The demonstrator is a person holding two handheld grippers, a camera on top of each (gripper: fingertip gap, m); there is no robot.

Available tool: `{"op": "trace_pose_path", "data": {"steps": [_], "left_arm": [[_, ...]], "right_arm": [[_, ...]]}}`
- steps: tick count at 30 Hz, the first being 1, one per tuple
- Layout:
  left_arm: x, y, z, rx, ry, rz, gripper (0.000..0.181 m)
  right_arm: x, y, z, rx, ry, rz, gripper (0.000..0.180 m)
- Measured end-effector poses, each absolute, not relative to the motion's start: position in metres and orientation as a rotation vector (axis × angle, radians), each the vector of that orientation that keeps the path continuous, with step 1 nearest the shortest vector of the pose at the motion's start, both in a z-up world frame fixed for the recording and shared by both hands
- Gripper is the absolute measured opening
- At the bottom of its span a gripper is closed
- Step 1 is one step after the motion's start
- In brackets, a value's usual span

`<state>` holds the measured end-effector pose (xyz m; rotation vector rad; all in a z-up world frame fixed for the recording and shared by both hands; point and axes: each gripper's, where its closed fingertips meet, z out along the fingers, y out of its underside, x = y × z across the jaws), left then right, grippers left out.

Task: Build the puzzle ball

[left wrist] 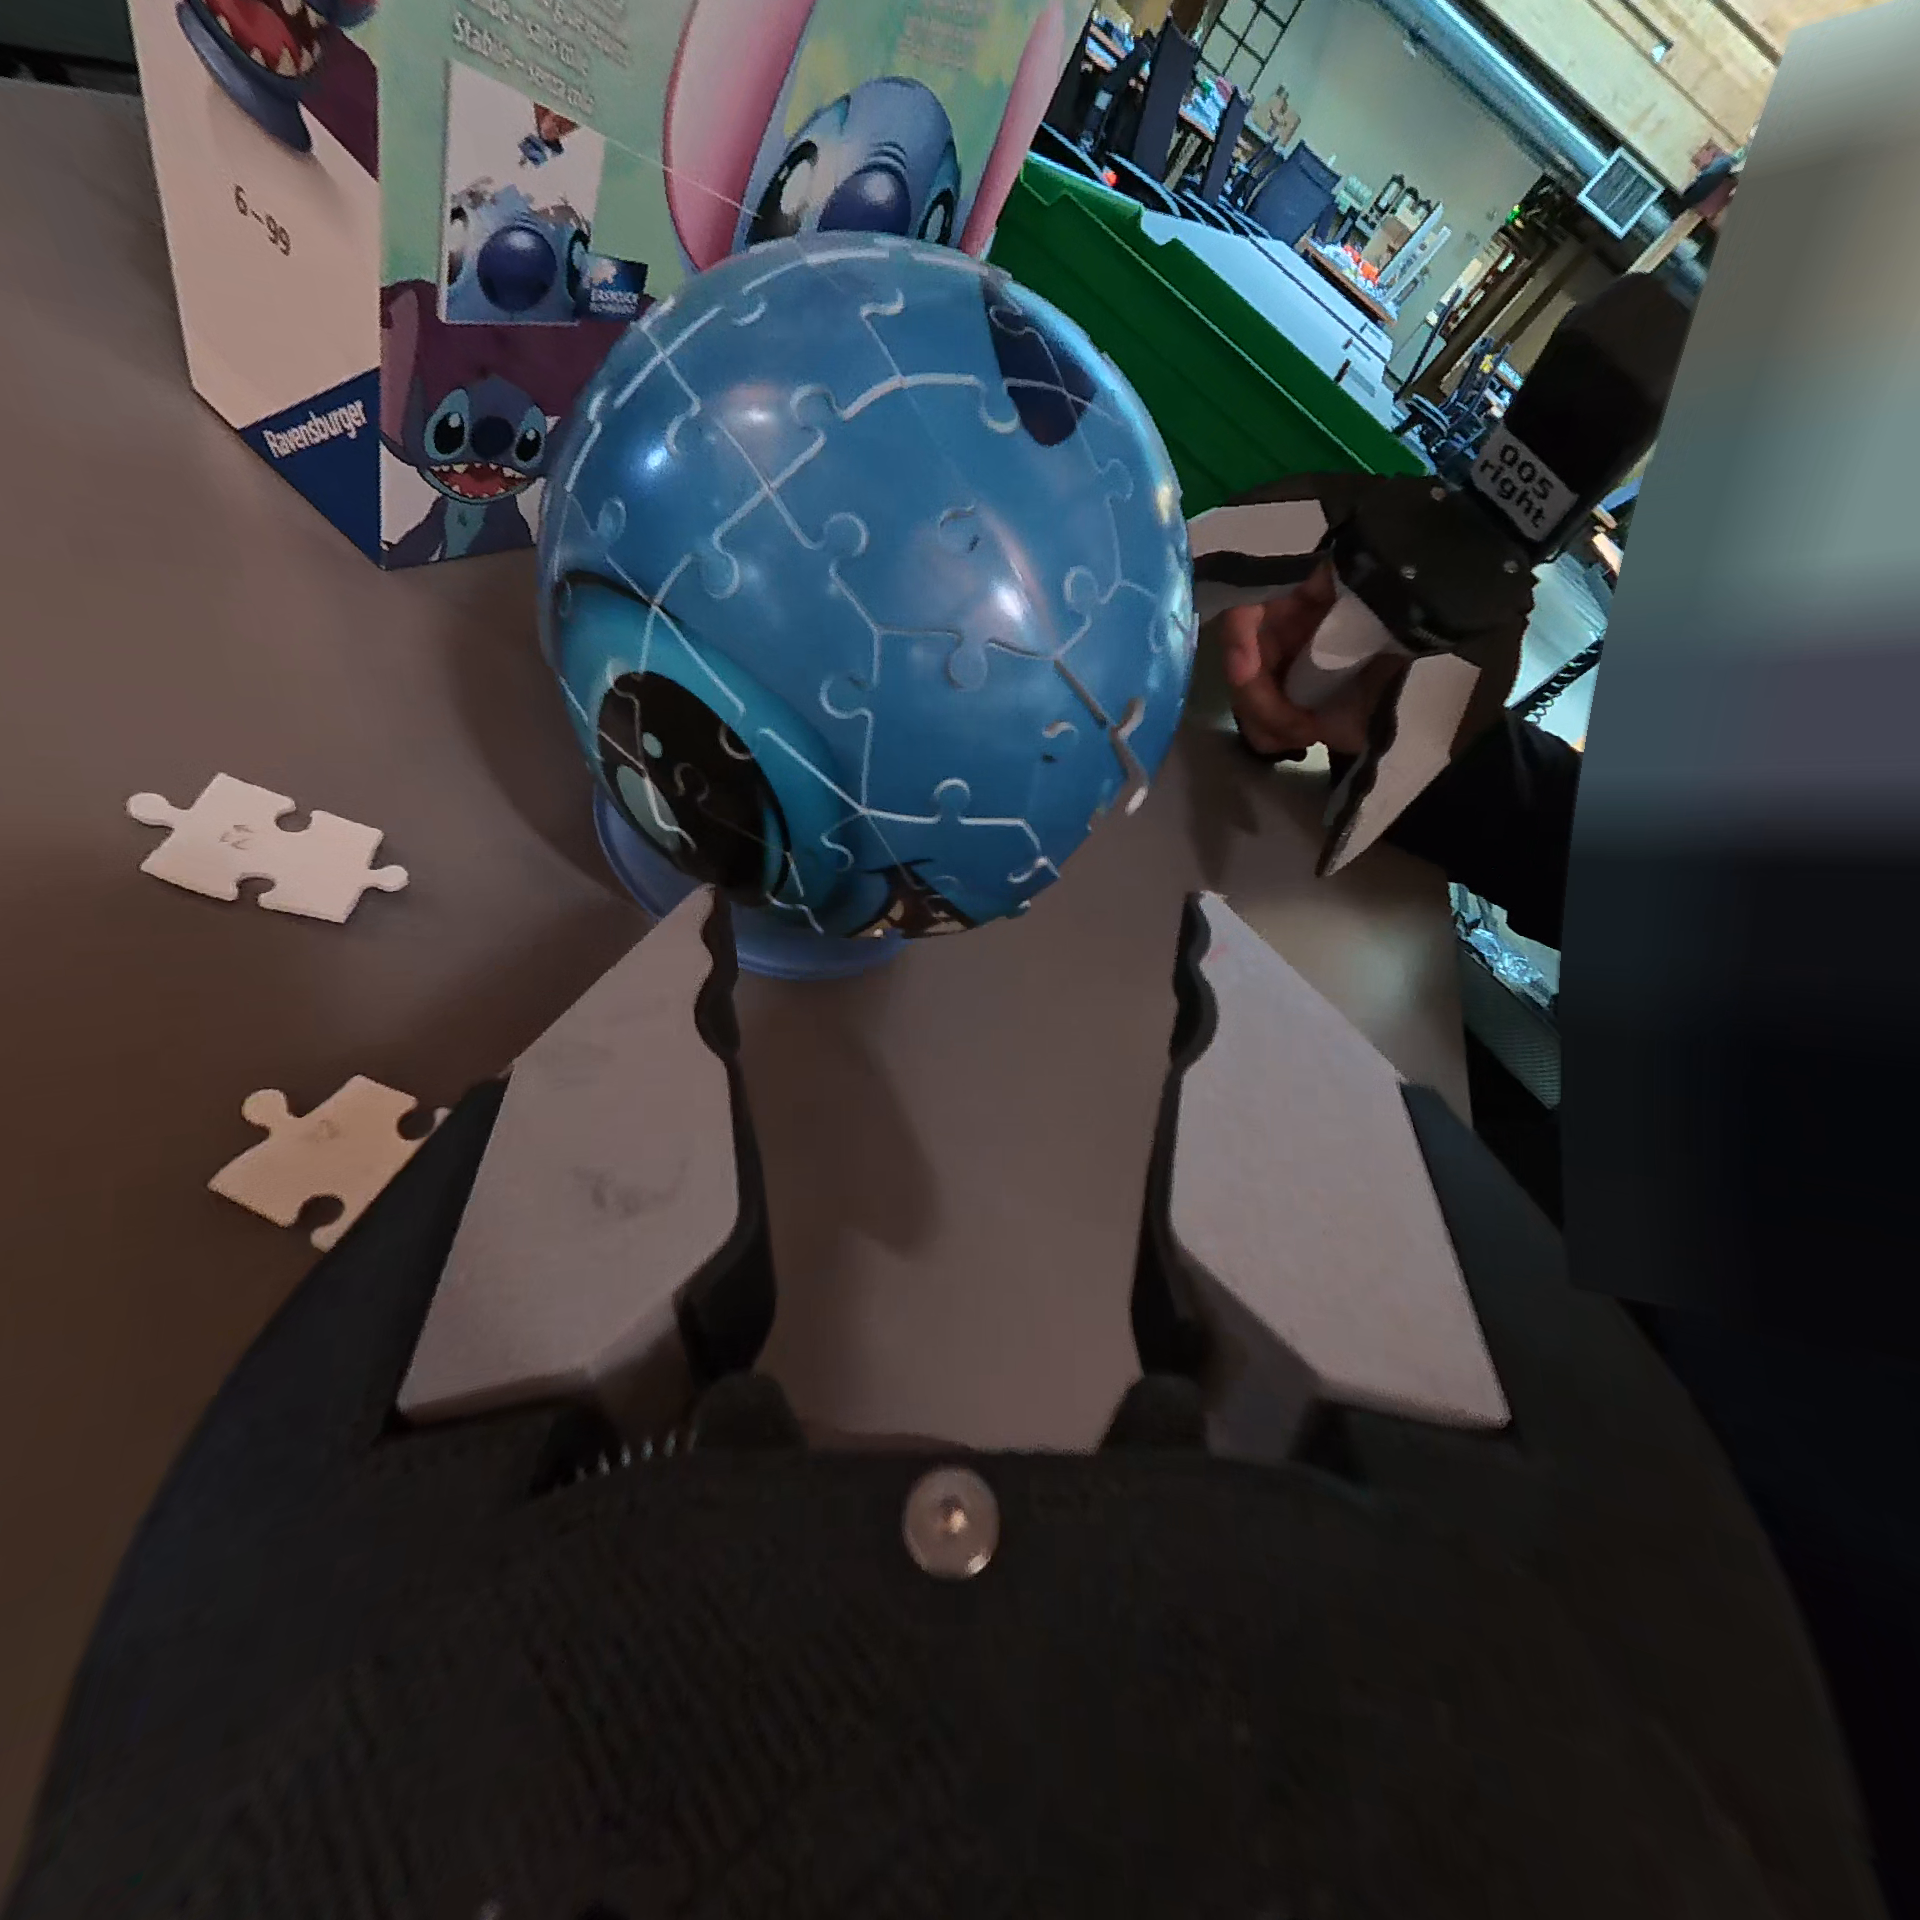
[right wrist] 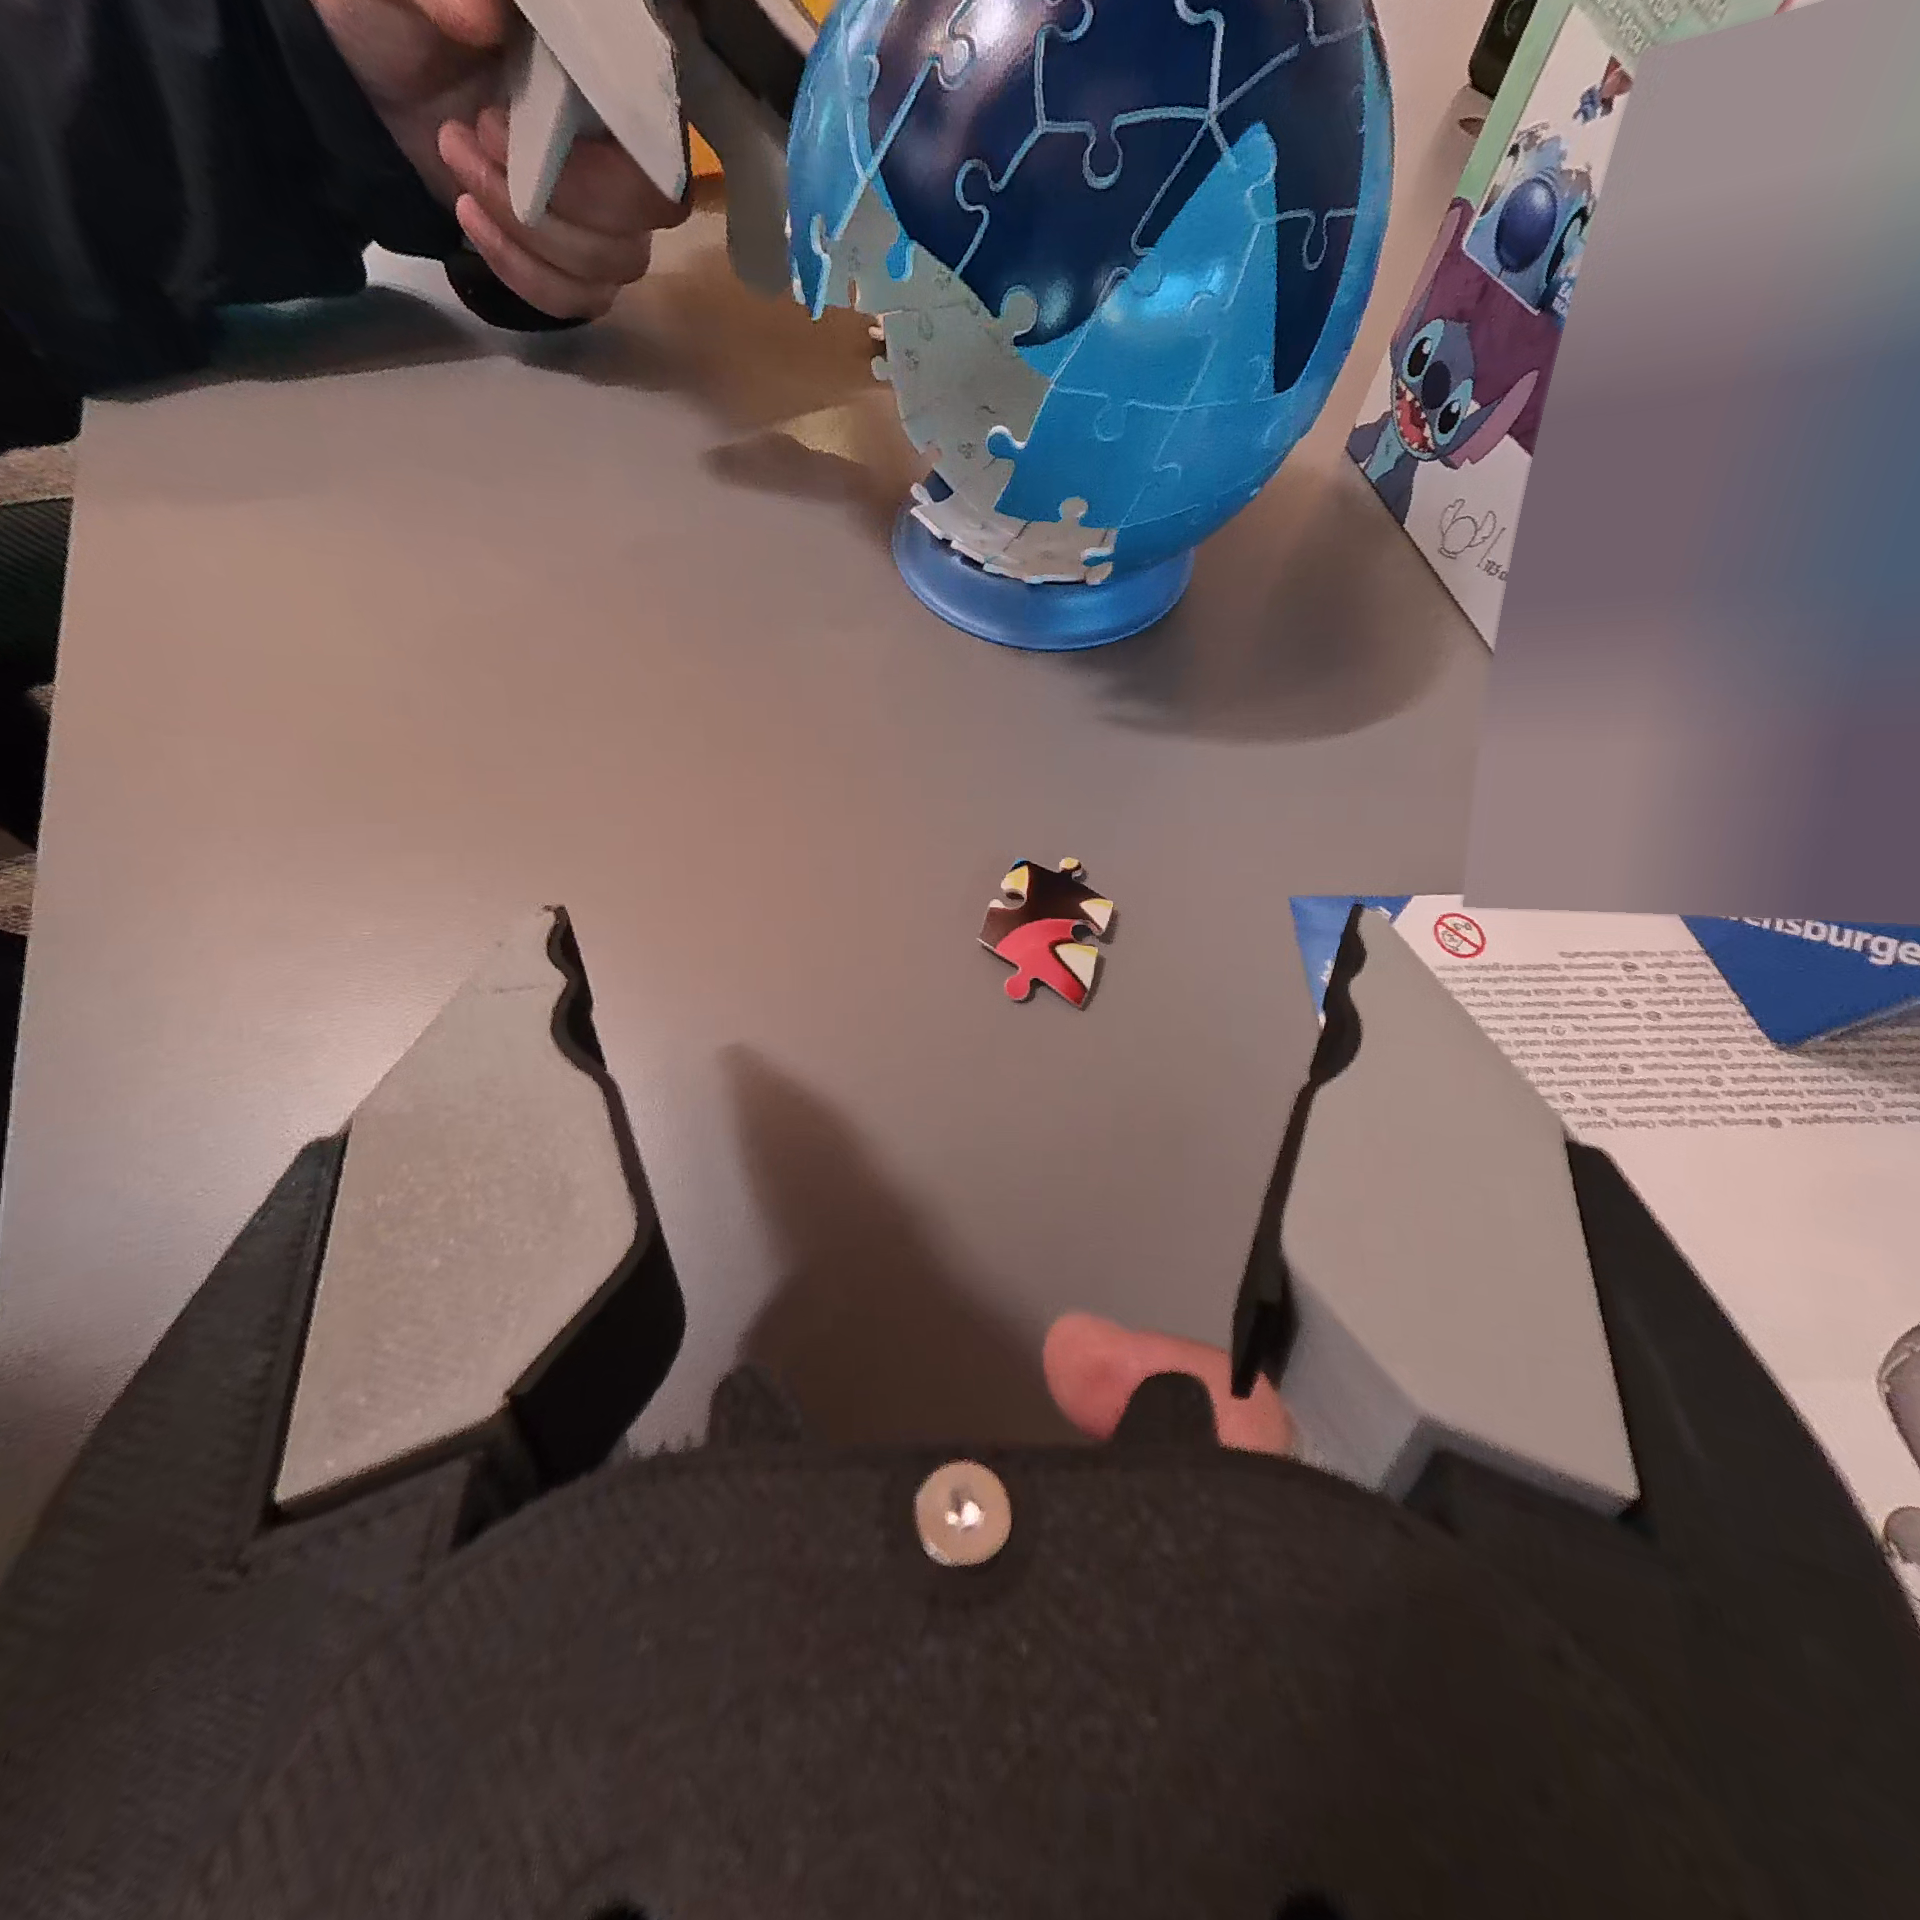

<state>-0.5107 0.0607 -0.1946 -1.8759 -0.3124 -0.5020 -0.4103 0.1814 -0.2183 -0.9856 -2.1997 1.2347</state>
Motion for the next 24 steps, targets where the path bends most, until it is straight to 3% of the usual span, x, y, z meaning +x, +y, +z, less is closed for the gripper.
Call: {"op": "trace_pose_path", "data": {"steps": [7,16,23,24], "left_arm": [[-0.492,0.061,-0.203,-1.932,-0.247,-0.556,0.081],[-0.475,0.058,-0.203,-1.957,-0.182,-0.607,0.075],[-0.495,0.049,-0.196,-1.935,-0.236,-0.518,0.072],[-0.496,0.048,-0.196,-1.935,-0.239,-0.506,0.072]], "right_arm": [[-0.409,0.185,-0.227,-0.96,-2.245,1.147,0.12],[-0.419,0.203,-0.239,-1.036,-2.245,1.016,0.07],[-0.43,0.189,-0.252,-1.17,-2.3,0.979,0.052],[-0.433,0.19,-0.252,-1.176,-2.287,0.97,0.039]]}}
